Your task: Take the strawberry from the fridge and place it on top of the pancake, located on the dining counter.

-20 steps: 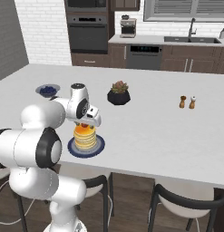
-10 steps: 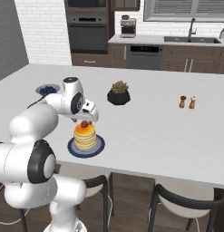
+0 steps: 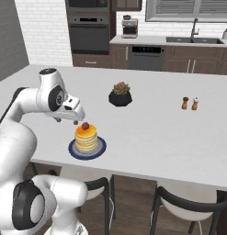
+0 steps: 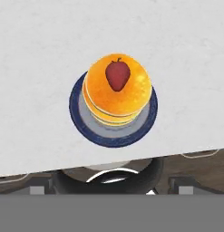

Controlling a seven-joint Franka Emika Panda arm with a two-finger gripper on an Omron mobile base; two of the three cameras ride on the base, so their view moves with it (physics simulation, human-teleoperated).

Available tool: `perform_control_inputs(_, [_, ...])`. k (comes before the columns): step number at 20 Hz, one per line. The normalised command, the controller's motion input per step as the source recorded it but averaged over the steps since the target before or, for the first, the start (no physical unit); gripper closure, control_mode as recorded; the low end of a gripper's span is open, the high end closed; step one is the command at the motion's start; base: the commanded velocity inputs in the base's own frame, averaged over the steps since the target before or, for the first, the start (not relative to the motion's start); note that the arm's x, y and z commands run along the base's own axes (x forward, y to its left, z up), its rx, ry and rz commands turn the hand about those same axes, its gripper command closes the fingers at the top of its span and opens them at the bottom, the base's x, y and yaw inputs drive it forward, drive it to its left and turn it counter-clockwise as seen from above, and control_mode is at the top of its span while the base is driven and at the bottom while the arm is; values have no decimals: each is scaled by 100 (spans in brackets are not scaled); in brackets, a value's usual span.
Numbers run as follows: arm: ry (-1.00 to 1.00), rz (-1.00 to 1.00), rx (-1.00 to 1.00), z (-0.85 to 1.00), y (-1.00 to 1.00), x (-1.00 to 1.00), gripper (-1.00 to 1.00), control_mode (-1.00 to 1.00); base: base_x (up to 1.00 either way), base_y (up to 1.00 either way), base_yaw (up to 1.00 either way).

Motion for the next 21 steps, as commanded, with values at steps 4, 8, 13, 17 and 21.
perform_control_inputs(4, [8, 0, -1, -6, 92, -90, -100, -100, 0, 0, 0])
perform_control_inputs(8, [8, 0, -4, -30, 100, -78, -100, -100, 0, 0, 0])
perform_control_inputs(13, [27, 1, -4, -3, 68, -48, -100, -100, 0, 0, 0])
perform_control_inputs(17, [39, 0, -21, -2, 58, -5, -100, -100, 0, 0, 0])
perform_control_inputs(21, [15, 1, -32, -55, 5, 9, -100, -100, 0, 0, 0])
